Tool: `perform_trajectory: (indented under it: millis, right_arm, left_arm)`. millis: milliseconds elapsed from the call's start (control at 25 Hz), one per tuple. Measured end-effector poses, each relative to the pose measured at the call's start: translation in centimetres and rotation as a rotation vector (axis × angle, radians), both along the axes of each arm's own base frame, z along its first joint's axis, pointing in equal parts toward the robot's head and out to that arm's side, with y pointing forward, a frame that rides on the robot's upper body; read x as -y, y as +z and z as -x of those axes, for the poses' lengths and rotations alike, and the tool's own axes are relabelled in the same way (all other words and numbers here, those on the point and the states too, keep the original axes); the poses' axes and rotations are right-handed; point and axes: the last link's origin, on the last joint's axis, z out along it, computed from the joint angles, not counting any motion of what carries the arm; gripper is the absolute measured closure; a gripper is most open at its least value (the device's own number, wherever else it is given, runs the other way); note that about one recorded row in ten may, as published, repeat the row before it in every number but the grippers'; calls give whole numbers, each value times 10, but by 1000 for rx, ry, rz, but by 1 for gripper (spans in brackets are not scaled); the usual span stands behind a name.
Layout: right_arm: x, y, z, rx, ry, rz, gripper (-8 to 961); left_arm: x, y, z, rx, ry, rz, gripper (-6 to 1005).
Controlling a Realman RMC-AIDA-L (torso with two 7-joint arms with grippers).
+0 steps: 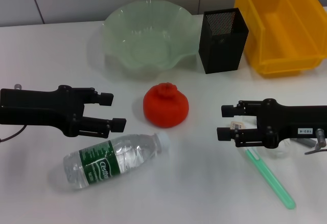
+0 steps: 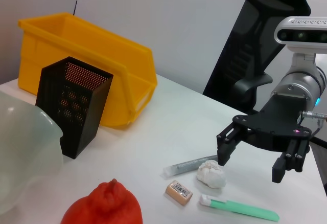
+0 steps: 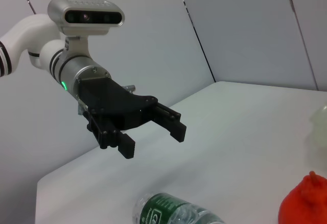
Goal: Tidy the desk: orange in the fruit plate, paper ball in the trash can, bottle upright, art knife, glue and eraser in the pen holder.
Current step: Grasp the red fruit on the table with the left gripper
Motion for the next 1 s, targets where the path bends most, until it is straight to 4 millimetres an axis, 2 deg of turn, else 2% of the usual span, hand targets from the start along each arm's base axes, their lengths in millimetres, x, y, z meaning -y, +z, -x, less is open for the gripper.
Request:
perform_trajectory:
  millis: [680,1000]
  right_arm:
    - [1,-2,0,-8,-6,7,226]
    - [2,-2,-1,-9,-7,8,227]
  left_arm:
    - [-1,0,0,-4,-11,-10,168]
    - [-10,0,6,-10,30,-89,173]
